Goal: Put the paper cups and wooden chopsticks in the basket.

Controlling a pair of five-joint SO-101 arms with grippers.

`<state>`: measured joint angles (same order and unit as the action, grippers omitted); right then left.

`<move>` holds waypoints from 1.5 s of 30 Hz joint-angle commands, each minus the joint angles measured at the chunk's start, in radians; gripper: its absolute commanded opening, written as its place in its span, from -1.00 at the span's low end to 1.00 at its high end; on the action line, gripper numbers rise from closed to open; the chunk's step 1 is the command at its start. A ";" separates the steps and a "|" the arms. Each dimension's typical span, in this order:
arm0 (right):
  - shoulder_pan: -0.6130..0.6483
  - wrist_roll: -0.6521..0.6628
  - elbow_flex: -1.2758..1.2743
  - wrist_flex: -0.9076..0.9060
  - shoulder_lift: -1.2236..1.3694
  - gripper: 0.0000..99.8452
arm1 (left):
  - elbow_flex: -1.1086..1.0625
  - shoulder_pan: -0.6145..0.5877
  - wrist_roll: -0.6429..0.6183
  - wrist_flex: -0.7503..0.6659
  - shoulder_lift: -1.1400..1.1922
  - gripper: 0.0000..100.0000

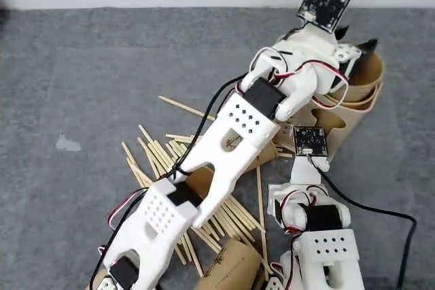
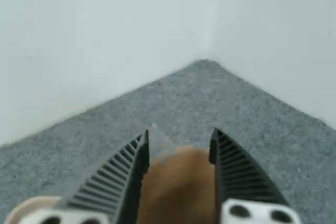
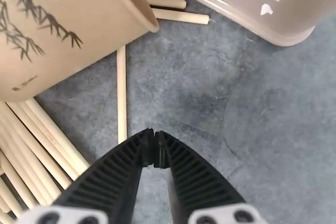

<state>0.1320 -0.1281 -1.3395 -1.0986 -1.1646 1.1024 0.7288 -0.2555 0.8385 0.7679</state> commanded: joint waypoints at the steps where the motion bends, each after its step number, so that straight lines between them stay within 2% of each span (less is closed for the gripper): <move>1: 0.004 0.011 0.009 0.010 -0.015 -0.98 | 0.033 -0.002 0.011 -0.021 -0.025 -0.63; 5: 0.004 0.011 0.009 0.010 -0.015 -0.98 | 0.059 -0.002 0.011 -0.008 -0.035 -0.63; 7: 0.005 0.011 0.009 0.010 -0.015 -0.98 | 0.104 -0.011 0.008 0.060 -0.055 -0.63; 11: 0.005 0.012 0.009 0.015 -0.015 -0.98 | 0.249 -0.011 0.008 0.259 -0.110 -0.64; 15: 0.007 0.012 0.009 0.015 -0.015 -0.98 | 0.423 -0.018 0.021 0.460 -0.155 -0.79; 19: 0.005 0.012 0.009 0.013 -0.015 -0.98 | 0.587 -0.046 0.149 0.671 -0.175 -0.98; 21: 0.004 0.012 0.009 0.013 -0.015 -0.98 | 0.576 -0.075 0.184 0.761 -0.204 -0.97; 24: 0.002 0.011 0.009 0.012 -0.015 -0.98 | 0.575 -0.149 0.150 0.908 -0.270 -0.97; 28: 0.005 0.009 0.009 0.012 -0.015 -0.98 | 0.568 -0.324 0.029 0.921 -0.371 -0.98; 31: 0.005 0.008 0.009 0.012 -0.015 -0.98 | 0.565 -0.410 0.011 0.922 -0.448 -0.98; 36: 0.008 0.006 0.009 0.012 -0.015 -0.98 | 0.403 -0.451 0.029 0.922 -0.611 -0.98; 45: 0.004 0.006 0.006 0.013 -0.015 -0.98 | -0.282 -0.450 0.034 0.887 -1.059 -0.98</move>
<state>0.1320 -0.1281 -1.3395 -1.0986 -1.1646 1.0411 0.2854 -0.2232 1.7346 -0.1297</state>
